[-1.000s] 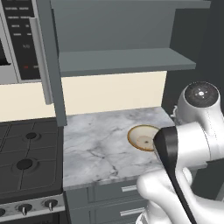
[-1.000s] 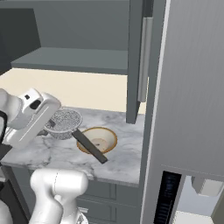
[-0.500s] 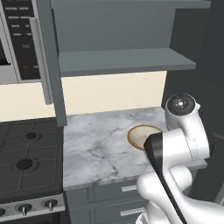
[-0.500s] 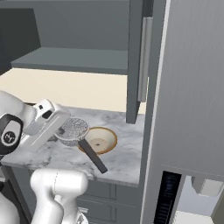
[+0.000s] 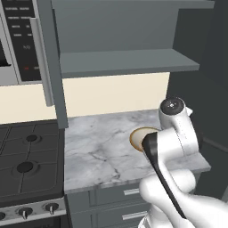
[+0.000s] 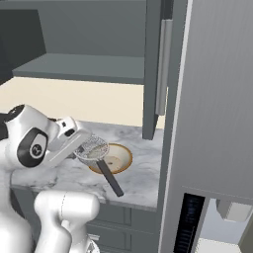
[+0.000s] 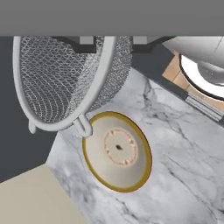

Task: Open the cabinet and setup a tea strainer by placing it in the bowl upright.

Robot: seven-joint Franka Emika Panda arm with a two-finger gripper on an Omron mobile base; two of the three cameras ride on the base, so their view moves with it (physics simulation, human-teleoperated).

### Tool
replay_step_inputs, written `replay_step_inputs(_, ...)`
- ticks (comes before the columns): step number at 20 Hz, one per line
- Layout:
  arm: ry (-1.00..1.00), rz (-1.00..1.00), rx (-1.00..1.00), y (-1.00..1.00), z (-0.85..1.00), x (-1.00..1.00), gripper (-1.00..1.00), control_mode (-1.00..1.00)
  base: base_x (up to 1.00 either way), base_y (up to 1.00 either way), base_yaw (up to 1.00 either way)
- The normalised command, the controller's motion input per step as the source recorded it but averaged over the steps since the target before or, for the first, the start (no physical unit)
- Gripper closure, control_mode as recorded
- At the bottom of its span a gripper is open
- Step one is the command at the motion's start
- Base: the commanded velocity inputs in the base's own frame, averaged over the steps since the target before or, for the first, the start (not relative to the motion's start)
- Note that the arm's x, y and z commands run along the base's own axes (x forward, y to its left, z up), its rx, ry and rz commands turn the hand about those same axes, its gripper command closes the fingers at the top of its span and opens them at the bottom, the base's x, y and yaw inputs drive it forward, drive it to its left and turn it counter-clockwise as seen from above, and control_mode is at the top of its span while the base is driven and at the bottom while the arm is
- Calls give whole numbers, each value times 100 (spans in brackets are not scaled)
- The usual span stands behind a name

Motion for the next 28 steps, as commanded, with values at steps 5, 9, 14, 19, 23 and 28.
replay_step_inputs(5, 2, -5, 4, 0, -47, 55, 100, -100, 0, 0, 0)
replay_step_inputs(9, 4, -5, 0, 0, -48, 57, 100, -100, 0, 0, 0)
replay_step_inputs(14, 5, -2, 0, 0, -33, 64, 100, -100, 0, 0, 0)
replay_step_inputs(19, 3, 0, 0, 0, -23, 61, 100, -100, 0, 0, 0)
replay_step_inputs(23, 7, 0, 0, 0, -28, 59, 100, -100, 0, 0, 0)
replay_step_inputs(28, 6, 0, 0, 0, -34, 45, 100, -100, 0, 0, 0)
